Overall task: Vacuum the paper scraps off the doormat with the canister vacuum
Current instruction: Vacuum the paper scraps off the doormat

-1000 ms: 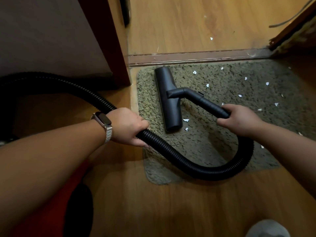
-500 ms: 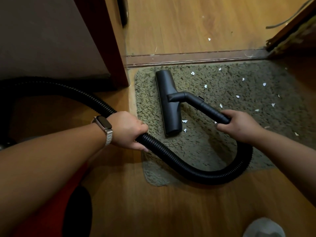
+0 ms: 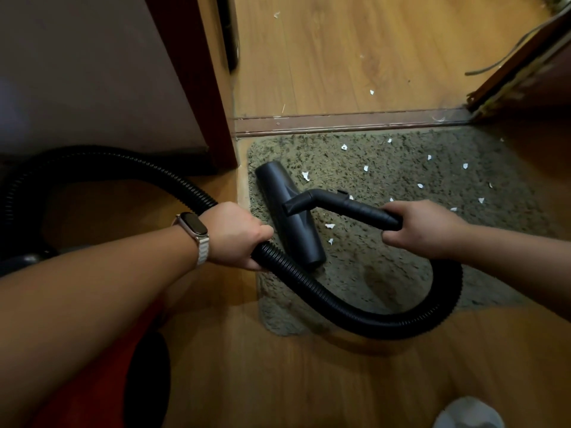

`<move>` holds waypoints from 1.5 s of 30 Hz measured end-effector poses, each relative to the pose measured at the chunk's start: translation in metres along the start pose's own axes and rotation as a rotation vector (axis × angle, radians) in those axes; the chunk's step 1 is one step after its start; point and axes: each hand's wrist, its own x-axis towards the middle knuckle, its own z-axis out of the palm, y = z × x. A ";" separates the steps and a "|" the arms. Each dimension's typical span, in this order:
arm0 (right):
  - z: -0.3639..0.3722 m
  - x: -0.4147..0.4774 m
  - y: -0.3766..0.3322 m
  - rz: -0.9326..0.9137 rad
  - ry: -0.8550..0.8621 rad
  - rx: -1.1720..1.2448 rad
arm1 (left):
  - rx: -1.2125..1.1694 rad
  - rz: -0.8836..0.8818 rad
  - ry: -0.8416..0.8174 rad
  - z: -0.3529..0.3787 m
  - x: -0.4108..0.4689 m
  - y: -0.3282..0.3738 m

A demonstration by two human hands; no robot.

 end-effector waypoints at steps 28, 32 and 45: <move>0.009 0.089 0.088 -0.079 0.063 0.173 | -0.189 -0.483 0.148 0.019 0.012 0.127; 0.003 0.086 0.080 -0.132 0.065 0.152 | -0.182 -0.489 0.179 0.022 0.013 0.136; -0.006 0.048 0.098 -0.141 0.064 0.014 | -0.146 -0.430 0.230 0.007 0.028 0.132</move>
